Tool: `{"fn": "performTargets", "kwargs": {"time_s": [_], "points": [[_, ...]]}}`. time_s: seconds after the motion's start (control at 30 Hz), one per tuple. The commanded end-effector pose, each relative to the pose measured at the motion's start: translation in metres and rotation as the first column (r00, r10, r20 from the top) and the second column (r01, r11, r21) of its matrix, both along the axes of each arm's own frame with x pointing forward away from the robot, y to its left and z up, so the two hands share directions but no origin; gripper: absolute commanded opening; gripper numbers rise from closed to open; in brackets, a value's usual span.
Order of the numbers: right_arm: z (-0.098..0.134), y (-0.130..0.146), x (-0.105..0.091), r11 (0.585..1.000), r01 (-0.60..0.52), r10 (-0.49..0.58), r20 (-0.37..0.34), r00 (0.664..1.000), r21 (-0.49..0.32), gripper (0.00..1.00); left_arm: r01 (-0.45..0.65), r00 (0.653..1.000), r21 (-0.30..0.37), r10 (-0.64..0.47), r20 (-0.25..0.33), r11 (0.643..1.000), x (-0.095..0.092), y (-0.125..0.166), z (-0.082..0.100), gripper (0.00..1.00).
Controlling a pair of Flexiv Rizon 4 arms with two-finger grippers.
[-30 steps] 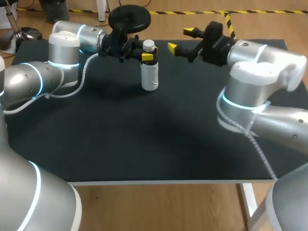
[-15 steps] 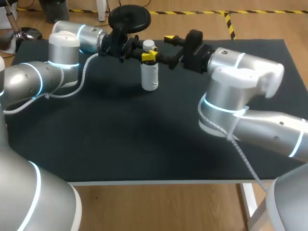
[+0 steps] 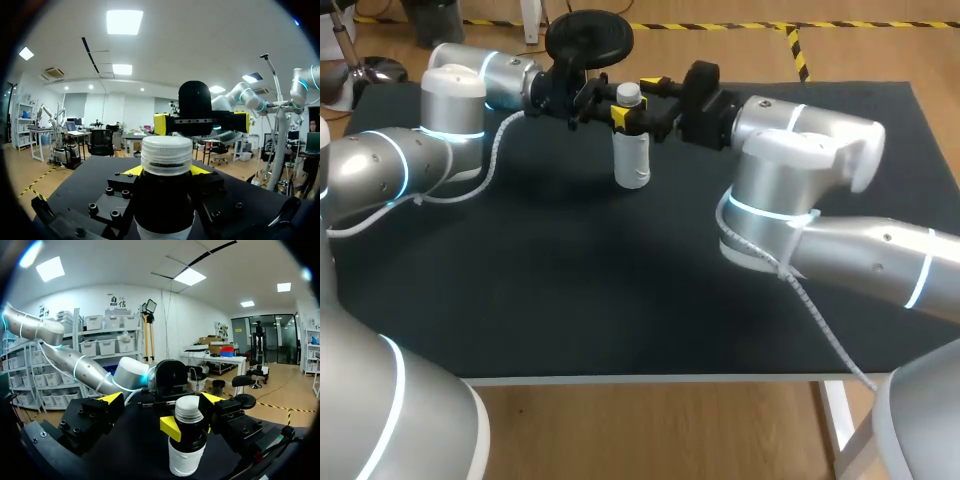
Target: Unscrew the bottle cap
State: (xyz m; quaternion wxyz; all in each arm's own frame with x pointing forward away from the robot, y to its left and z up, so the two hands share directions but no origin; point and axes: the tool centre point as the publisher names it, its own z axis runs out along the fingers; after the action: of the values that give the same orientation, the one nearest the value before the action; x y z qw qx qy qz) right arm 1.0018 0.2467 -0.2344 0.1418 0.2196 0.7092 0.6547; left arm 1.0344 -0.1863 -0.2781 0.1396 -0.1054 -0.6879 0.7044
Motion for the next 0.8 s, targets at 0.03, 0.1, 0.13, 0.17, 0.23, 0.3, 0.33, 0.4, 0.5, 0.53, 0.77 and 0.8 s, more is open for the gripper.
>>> {"fn": "performTargets", "kwargs": {"time_s": [0.03, 0.1, 0.13, 0.17, 0.23, 0.3, 0.33, 0.4, 0.5, 0.53, 0.77, 0.8], "points": [[-0.004, 0.011, 0.010, 1.000, -0.007, 0.006, -0.005, 1.000, -0.009, 1.00, -0.007, 1.000, 0.003, 0.007, 0.003, 1.000, -0.004, 0.000, 0.002, 0.00], [-0.005, 0.014, 0.012, 1.000, -0.014, 0.014, -0.003, 1.000, -0.019, 1.00, -0.007, 1.000, 0.003, 0.007, 0.003, 1.000, -0.004, 0.000, 0.002, 0.00], [-0.006, 0.016, 0.012, 1.000, -0.019, 0.019, -0.002, 1.000, -0.024, 1.00, -0.007, 1.000, 0.003, 0.007, 0.003, 1.000, -0.004, 0.000, 0.002, 0.00], [-0.007, 0.017, 0.012, 0.999, -0.022, 0.022, 0.001, 1.000, -0.029, 1.00, -0.007, 1.000, 0.003, 0.007, 0.003, 1.000, -0.004, 0.000, 0.002, 0.00], [-0.008, 0.020, 0.013, 0.999, -0.026, 0.027, 0.008, 1.000, -0.036, 1.00, -0.007, 1.000, 0.003, 0.007, 0.003, 1.000, -0.004, 0.000, 0.002, 0.00], [-0.007, 0.018, 0.012, 0.999, -0.026, 0.027, 0.021, 0.999, -0.043, 1.00, -0.007, 1.000, 0.003, 0.007, 0.003, 1.000, -0.004, 0.000, 0.002, 0.00], [-0.006, 0.016, 0.012, 0.999, -0.026, 0.027, 0.023, 0.999, -0.042, 1.00, -0.007, 1.000, 0.003, 0.007, 0.003, 1.000, -0.004, 0.000, 0.002, 0.00], [-0.001, 0.012, 0.011, 0.999, -0.023, 0.025, 0.049, 0.998, -0.046, 1.00, -0.007, 1.000, 0.003, 0.007, 0.003, 1.000, -0.004, 0.000, 0.002, 0.00], [0.005, 0.012, 0.006, 0.997, -0.040, 0.045, 0.070, 0.997, -0.064, 1.00, -0.007, 1.000, 0.003, 0.007, 0.003, 1.000, -0.004, 0.000, 0.002, 0.00], [0.006, 0.013, 0.005, 0.996, -0.044, 0.050, 0.075, 0.996, -0.075, 1.00, -0.007, 1.000, 0.003, 0.007, 0.003, 1.000, -0.004, 0.000, 0.002, 0.00], [0.001, 0.024, 0.001, 0.989, -0.043, 0.056, 0.083, 0.995, -0.142, 1.00, -0.007, 1.000, 0.003, 0.007, 0.003, 1.000, -0.004, 0.000, 0.002, 0.00], [0.000, 0.024, 0.002, 0.989, -0.042, 0.054, 0.080, 0.995, -0.141, 1.00, -0.007, 1.000, 0.003, 0.007, 0.003, 1.000, -0.004, 0.000, 0.002, 0.00]]}}
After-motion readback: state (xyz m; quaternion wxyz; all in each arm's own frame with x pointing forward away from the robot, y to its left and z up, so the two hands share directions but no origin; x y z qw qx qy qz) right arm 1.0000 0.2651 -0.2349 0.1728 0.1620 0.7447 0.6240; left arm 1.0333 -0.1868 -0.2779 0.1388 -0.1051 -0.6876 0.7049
